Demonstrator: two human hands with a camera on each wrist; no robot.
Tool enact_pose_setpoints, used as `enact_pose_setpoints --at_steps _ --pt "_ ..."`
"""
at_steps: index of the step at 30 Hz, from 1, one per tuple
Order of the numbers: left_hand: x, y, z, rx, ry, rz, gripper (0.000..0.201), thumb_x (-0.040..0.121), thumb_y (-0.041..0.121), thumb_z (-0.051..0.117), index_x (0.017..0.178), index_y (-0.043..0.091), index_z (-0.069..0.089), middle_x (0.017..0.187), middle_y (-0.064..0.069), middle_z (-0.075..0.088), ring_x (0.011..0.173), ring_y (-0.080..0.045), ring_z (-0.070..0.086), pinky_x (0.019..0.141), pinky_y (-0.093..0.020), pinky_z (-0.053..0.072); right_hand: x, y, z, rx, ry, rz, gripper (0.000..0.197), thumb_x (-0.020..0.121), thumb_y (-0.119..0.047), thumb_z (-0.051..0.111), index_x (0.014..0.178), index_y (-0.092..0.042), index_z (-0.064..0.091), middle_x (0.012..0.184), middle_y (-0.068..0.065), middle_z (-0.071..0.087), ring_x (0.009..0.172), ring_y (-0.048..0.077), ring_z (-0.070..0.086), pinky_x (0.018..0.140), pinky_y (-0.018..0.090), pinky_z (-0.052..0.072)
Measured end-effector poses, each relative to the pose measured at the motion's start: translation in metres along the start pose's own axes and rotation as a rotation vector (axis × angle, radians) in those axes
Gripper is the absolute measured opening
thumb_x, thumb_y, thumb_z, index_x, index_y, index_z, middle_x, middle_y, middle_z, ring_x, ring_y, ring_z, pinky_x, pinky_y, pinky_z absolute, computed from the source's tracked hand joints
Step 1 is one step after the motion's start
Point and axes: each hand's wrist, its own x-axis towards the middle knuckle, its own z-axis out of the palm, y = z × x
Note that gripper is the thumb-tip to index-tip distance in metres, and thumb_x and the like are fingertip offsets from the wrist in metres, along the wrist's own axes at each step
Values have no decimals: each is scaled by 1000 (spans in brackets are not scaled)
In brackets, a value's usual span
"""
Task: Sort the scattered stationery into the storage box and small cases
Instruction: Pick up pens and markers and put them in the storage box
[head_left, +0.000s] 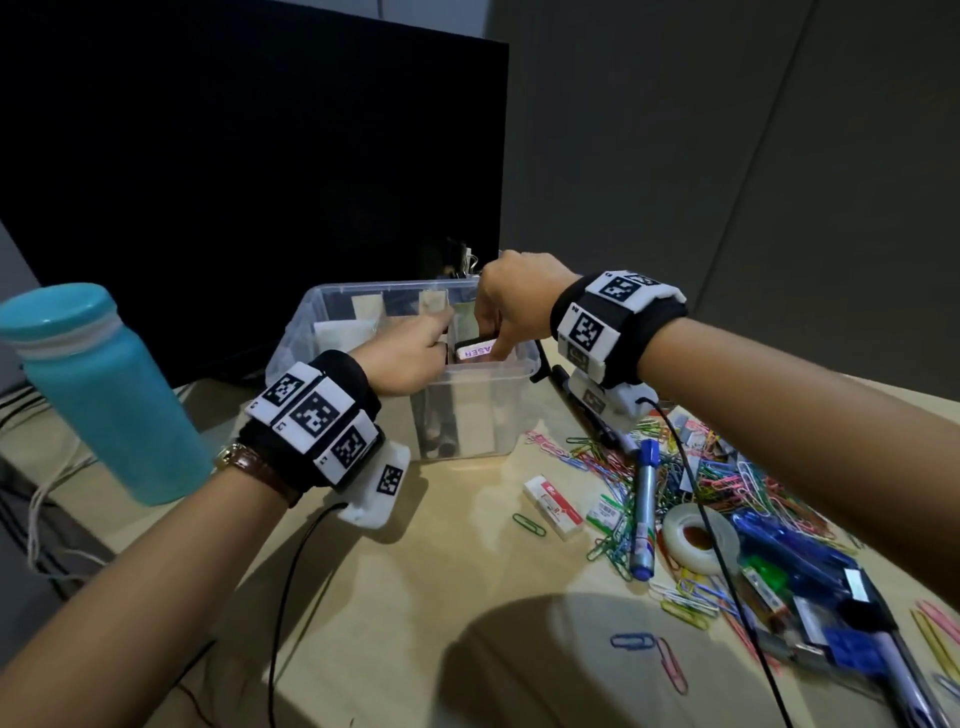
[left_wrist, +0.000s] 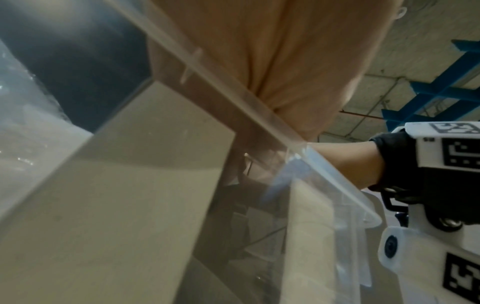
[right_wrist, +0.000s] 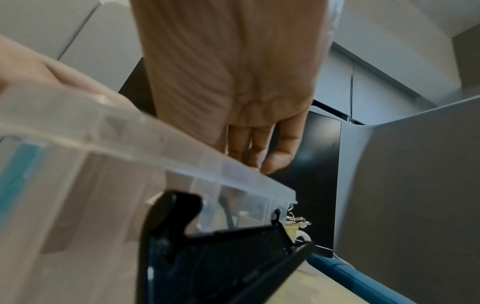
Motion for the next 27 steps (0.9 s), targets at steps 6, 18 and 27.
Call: enact_pose_setpoints --at_steps 6,18,27 --pt "0 0 2 -21 -3 -17 49 100 5 34 148 2 27 145 -20 43 135 -28 39 108 -33 31 10 -3 1 63 -168 49 34 77 -34 80 108 -21 75 104 2 72 90 18 62 75 30 51" --pt "1 -7 0 -74 -63 13 59 96 8 35 153 11 21 153 -11 35 141 -22 33 116 -40 29 23 -30 28 -180 -262 123 30 102 -24 43 129 -15 54 140 4 51 134 27 40 113 47 20" --pt "1 -9 2 -71 -56 -5 60 97 10 36 154 11 18 150 -13 38 139 -27 36 114 -39 31 11 -16 1 -55 -392 -30 30 99 -22 51 122 -8 64 113 5 64 99 23 62 83 29 46"
